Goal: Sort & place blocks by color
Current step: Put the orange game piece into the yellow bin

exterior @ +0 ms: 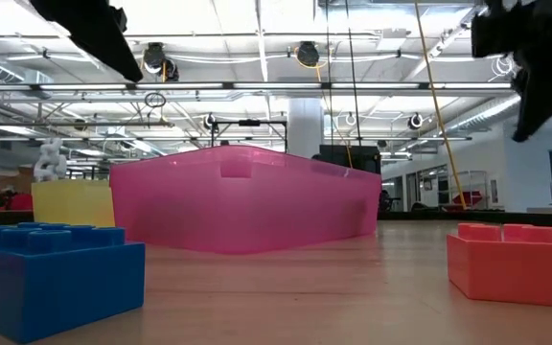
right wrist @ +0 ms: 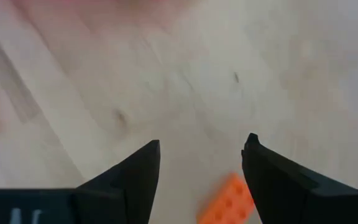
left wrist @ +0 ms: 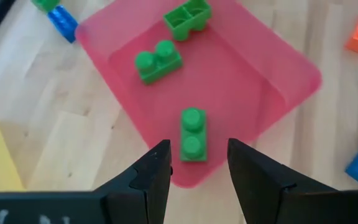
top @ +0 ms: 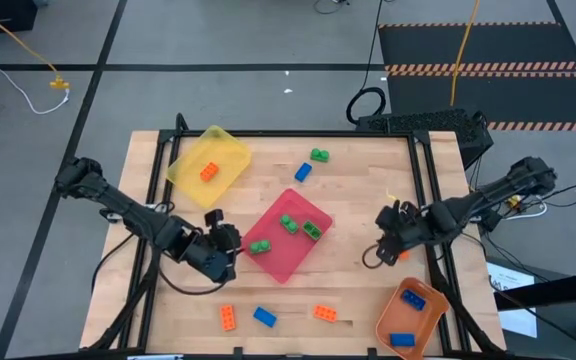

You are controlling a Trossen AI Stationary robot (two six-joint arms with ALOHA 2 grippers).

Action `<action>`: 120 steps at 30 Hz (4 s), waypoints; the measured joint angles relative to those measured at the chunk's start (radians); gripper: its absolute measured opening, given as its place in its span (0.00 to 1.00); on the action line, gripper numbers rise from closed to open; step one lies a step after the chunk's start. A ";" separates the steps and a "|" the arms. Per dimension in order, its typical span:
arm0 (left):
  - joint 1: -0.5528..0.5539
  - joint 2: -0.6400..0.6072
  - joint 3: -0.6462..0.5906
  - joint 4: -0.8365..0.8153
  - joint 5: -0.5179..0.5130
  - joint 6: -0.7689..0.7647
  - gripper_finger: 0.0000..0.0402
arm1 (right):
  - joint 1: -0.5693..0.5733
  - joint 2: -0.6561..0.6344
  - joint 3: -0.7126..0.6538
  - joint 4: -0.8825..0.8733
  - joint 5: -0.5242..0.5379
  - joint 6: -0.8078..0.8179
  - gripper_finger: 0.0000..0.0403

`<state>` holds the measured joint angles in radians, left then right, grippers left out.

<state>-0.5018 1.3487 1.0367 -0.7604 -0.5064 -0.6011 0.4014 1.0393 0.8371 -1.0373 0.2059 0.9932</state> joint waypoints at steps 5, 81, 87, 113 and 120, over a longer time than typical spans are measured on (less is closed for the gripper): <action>0.049 0.000 0.000 0.001 -0.017 0.051 0.40 | -0.052 0.071 0.000 -0.135 -0.160 0.019 0.57; 0.223 0.025 0.001 0.618 0.109 1.131 0.40 | -0.189 0.139 -0.035 0.935 -0.185 -0.745 0.30; 0.228 0.075 0.004 0.640 0.165 1.115 0.47 | -0.296 0.193 -0.035 1.051 -0.298 -0.800 0.30; 0.240 0.204 0.001 0.712 0.181 1.134 0.79 | -0.409 0.538 0.034 1.431 -0.631 -0.823 0.30; 0.238 0.204 0.001 0.758 0.184 1.142 0.71 | -0.412 0.577 0.033 1.457 -0.657 -0.817 0.30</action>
<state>-0.2642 1.5523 1.0374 -0.0026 -0.3219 0.5409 -0.0101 1.6167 0.8703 0.4202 -0.4508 0.1766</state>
